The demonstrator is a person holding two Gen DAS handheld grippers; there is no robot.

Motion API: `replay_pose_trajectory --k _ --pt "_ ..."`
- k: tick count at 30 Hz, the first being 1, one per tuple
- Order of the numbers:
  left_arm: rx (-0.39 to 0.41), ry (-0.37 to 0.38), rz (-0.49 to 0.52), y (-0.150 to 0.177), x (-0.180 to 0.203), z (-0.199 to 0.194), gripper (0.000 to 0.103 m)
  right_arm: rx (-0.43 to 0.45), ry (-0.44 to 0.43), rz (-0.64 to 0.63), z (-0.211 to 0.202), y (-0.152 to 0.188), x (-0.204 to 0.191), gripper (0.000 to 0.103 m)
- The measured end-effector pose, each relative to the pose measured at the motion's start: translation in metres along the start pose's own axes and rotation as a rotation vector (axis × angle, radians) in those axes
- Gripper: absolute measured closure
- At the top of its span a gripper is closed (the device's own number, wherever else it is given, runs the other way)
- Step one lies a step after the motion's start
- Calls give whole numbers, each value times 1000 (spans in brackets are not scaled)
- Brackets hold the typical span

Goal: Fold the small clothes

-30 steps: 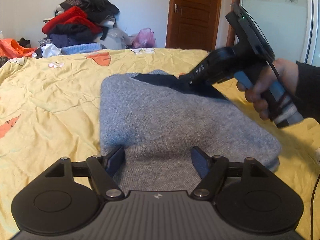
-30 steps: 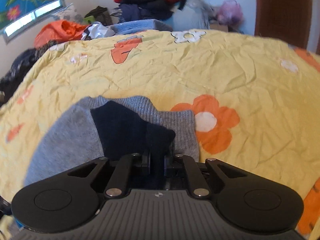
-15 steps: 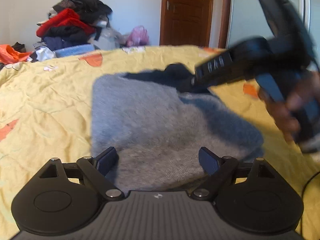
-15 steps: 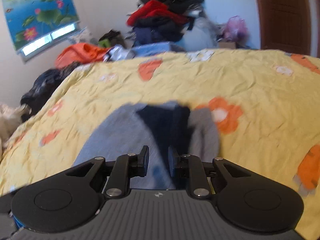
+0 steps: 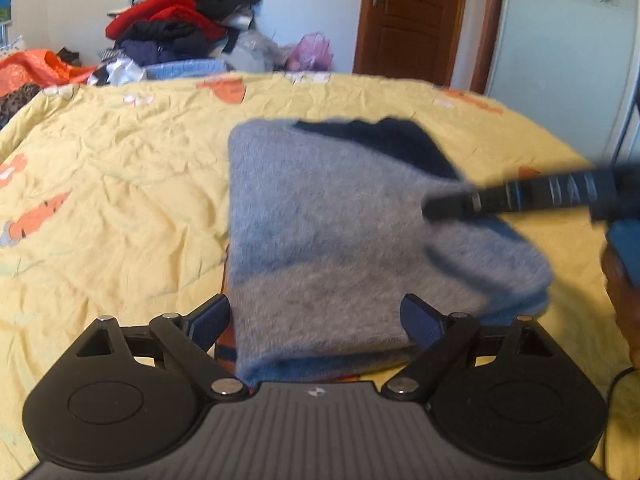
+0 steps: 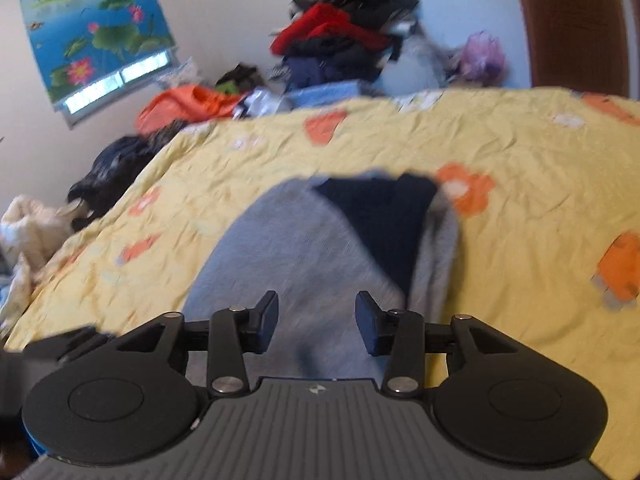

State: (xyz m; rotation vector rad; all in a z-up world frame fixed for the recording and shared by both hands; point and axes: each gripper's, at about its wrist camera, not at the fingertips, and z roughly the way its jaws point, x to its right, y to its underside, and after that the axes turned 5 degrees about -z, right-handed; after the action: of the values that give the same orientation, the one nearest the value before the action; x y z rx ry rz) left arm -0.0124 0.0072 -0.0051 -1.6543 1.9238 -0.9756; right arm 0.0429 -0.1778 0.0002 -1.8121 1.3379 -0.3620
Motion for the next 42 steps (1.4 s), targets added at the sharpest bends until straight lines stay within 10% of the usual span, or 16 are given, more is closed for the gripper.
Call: replay_pose_trajectory --k 5,12,19,23,25,32,42 --pt "-9 -12 -20 1 -3 4 9 -7 -6 63 -3 12 11 64" --pt "-11 -13 -36 3 -6 3 9 77 78 96 -36 14 26 26" --pt "-11 -14 -48 2 -5 5 9 -19 39 135 -12 33 36 21" --pt "0 -16 -40 3 -4 7 9 -43 93 12 -8 34 21 63" --pt "2 -21 -46 3 -4 5 9 -46 83 26 -12 33 25 63" --pt "17 -64 -150 24 -18 -37 8 38 197 18 -62 68 6 1" --pt "20 -157 -55 44 4 -31 0 -21 389 -92 -39 95 -36 0"
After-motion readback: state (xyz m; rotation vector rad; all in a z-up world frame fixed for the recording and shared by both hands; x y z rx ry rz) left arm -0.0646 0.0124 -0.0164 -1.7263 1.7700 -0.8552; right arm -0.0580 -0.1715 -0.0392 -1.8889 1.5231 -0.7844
